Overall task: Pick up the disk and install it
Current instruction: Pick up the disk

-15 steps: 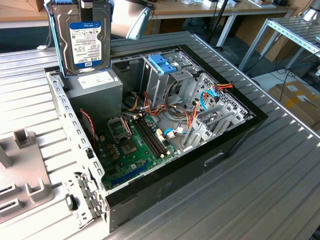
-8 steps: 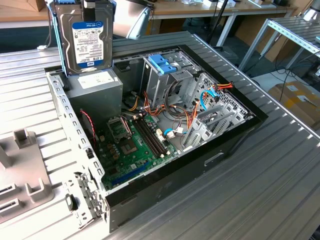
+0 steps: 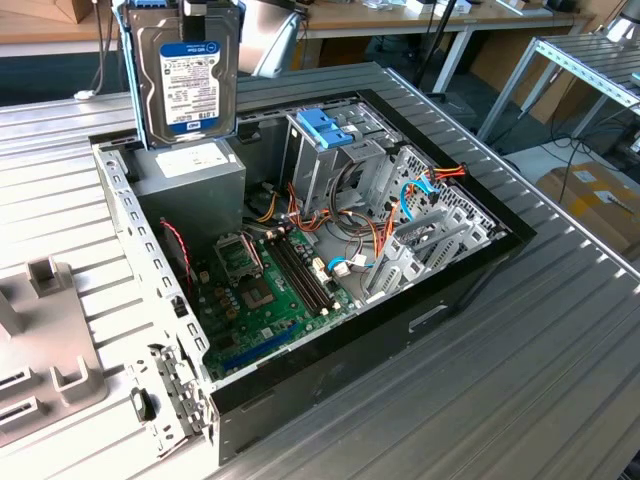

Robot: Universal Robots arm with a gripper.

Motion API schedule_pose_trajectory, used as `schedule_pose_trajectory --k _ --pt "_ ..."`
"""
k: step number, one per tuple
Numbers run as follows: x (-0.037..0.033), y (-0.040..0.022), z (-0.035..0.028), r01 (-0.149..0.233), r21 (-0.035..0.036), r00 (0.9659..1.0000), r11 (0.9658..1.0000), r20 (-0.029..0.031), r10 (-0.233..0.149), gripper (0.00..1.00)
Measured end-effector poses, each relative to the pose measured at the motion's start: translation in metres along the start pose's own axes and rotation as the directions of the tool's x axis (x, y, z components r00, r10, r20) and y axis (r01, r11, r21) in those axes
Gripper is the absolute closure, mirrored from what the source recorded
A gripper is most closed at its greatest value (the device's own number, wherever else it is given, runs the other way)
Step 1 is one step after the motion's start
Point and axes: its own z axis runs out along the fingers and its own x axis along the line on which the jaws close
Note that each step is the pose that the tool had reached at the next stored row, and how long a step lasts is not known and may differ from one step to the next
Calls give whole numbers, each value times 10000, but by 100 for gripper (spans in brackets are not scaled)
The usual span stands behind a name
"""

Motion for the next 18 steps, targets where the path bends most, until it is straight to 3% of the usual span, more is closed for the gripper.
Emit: schedule_pose_trajectory --k 18 --pt "-6 -247 -1 0 0 10000 10000 0 0 65"
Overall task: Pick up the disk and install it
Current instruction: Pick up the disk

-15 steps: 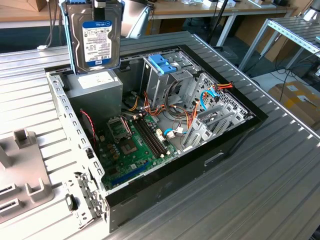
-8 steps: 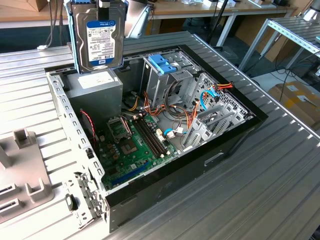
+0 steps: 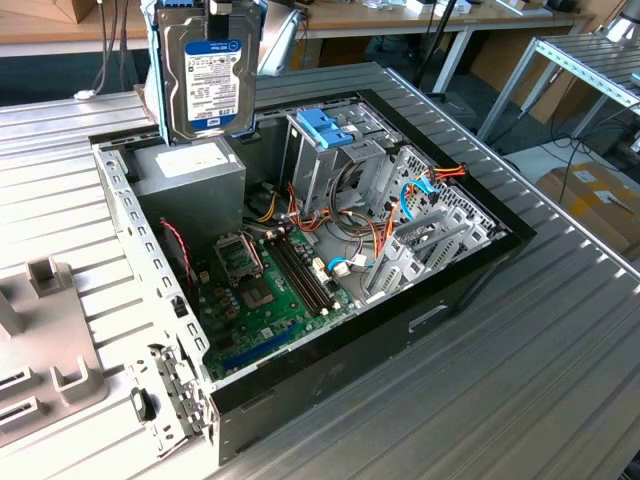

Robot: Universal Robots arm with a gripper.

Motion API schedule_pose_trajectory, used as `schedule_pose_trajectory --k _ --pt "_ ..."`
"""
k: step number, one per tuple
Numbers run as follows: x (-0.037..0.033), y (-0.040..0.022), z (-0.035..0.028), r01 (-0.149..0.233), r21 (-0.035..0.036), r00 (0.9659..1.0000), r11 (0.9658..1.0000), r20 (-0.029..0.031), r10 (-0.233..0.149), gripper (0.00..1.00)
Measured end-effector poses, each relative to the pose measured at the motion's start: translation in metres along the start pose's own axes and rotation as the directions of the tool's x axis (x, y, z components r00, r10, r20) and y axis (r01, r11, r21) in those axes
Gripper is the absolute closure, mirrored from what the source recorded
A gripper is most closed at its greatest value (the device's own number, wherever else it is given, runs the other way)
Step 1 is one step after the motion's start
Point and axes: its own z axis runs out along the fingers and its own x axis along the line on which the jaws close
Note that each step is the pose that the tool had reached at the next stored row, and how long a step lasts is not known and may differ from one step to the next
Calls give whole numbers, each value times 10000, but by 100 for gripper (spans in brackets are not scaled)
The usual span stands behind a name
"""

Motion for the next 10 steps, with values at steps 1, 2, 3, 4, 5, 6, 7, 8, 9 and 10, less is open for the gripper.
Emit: schedule_pose_trajectory --k 1,2,3,4,5,6,7,8,9,10 --pt "0 -12 0 0 0 10000 10000 0 0 65" --pt "-1 -29 0 0 0 10000 10000 0 0 65" --pt "-1 -44 0 0 0 10000 10000 0 0 65" --pt "-2 -55 0 0 0 10000 10000 0 0 65" --pt "-2 -76 0 0 0 10000 10000 0 0 65" --pt "-3 -91 0 0 0 10000 10000 0 0 65" --pt "-3 -101 0 0 0 10000 10000 0 0 65" --pt "-3 -108 0 -1 0 10000 10000 1 1 65" --pt "-3 -108 0 -1 0 10000 10000 1 1 65" --pt "-3 -109 0 0 0 10000 10000 0 0 65"
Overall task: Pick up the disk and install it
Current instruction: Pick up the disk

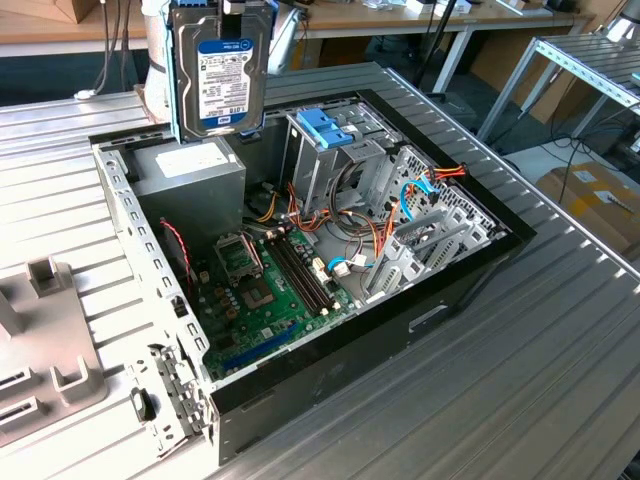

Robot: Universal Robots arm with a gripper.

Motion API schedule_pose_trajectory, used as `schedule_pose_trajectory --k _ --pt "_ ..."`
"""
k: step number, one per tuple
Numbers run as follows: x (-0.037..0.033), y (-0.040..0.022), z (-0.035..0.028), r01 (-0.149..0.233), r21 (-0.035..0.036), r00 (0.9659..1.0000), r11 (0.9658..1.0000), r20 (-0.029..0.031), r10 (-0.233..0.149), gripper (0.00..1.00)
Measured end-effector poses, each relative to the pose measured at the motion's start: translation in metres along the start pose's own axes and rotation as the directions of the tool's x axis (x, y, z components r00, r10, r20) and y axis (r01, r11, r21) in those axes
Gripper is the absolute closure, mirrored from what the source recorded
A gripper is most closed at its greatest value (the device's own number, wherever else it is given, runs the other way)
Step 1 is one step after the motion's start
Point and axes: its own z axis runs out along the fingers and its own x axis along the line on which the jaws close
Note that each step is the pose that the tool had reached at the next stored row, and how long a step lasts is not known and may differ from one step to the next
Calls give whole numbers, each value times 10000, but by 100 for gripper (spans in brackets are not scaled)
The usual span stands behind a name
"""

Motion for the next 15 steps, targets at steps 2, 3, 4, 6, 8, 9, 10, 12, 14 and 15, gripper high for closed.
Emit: schedule_pose_trajectory --k 2,3,4,6,8,9,10,12,14,15 --pt "0 0 0 0 0 10000 10000 0 0 65" --pt "0 0 0 0 0 10000 10000 0 0 65" --pt "0 0 0 0 1 10000 10000 1 0 65" --pt "0 -3 0 1 1 10000 10000 1 -1 65" --pt "-2 -29 0 0 0 10000 10000 0 0 65" --pt "-1 -54 0 1 0 10000 10000 0 -1 65" --pt "-2 -75 0 0 0 10000 10000 0 0 65" --pt "-4 -129 0 0 0 10000 10000 0 0 65" --pt "-6 -198 0 0 0 10000 10000 0 0 65" --pt "-7 -217 -1 0 0 10000 10000 -1 0 65"
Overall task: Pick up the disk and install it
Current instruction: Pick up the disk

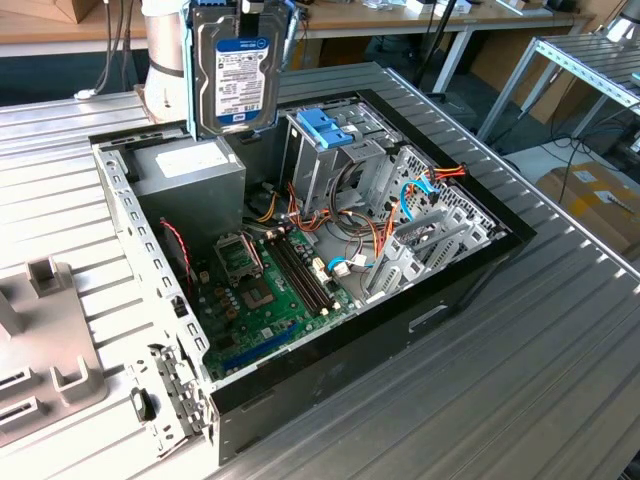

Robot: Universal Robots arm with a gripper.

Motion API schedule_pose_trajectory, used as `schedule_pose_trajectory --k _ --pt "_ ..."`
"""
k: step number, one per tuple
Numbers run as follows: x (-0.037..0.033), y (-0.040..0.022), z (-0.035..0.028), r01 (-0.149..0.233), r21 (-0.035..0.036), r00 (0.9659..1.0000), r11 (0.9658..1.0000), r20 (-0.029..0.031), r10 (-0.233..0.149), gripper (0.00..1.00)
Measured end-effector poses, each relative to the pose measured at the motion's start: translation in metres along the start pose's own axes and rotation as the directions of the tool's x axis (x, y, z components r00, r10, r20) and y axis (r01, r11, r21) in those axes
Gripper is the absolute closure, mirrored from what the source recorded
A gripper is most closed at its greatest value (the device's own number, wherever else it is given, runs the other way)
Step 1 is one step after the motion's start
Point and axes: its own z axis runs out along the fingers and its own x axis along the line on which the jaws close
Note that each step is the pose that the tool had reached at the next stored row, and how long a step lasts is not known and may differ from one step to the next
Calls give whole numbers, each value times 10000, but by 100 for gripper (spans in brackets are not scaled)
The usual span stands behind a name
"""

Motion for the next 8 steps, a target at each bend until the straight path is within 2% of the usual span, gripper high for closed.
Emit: schedule_pose_trajectory --k 5,8 --pt "-3 -114 0 0 1 10000 10000 1 0 65" --pt "-3 -124 0 -1 1 10000 10000 1 1 65"
